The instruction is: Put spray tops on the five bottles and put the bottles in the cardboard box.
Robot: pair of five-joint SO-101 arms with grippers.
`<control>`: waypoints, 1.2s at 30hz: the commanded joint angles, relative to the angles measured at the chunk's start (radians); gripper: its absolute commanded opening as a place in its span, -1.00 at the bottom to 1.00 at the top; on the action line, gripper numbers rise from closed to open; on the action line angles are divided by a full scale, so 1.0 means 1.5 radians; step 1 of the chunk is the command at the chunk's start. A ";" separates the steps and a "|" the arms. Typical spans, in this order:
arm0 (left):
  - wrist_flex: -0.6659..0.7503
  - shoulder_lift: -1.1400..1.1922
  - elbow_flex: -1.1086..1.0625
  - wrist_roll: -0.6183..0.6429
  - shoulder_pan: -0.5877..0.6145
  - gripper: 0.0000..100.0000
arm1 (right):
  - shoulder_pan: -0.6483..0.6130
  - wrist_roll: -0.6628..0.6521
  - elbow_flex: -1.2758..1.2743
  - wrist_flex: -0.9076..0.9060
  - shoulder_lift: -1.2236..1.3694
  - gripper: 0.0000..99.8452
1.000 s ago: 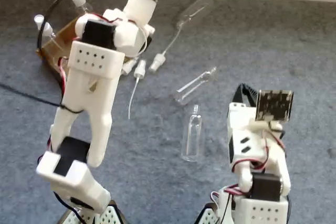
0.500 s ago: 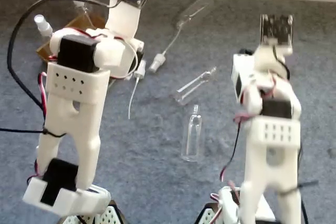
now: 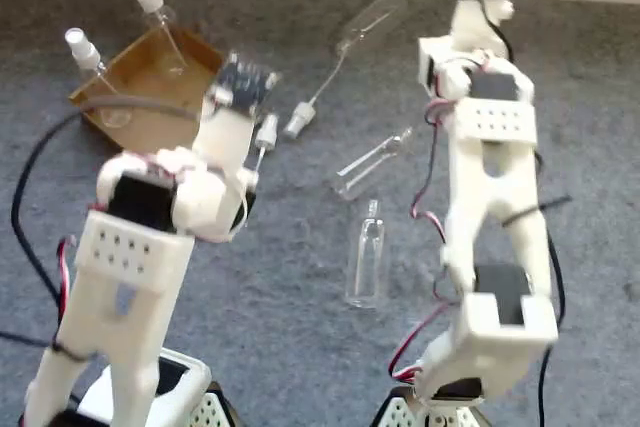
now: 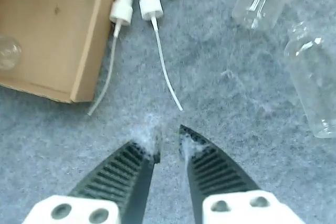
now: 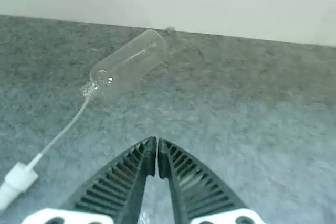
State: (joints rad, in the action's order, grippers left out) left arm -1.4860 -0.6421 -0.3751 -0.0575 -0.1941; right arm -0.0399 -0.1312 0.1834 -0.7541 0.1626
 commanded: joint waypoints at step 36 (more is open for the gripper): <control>0.436 -0.163 -0.499 0.072 -0.010 -0.99 | -0.092 -0.008 0.777 0.440 0.852 -0.98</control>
State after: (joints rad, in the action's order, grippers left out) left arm -0.8508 -0.8539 -1.1285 0.0422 -0.1941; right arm -0.1657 -0.1312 1.3464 -0.1235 1.4760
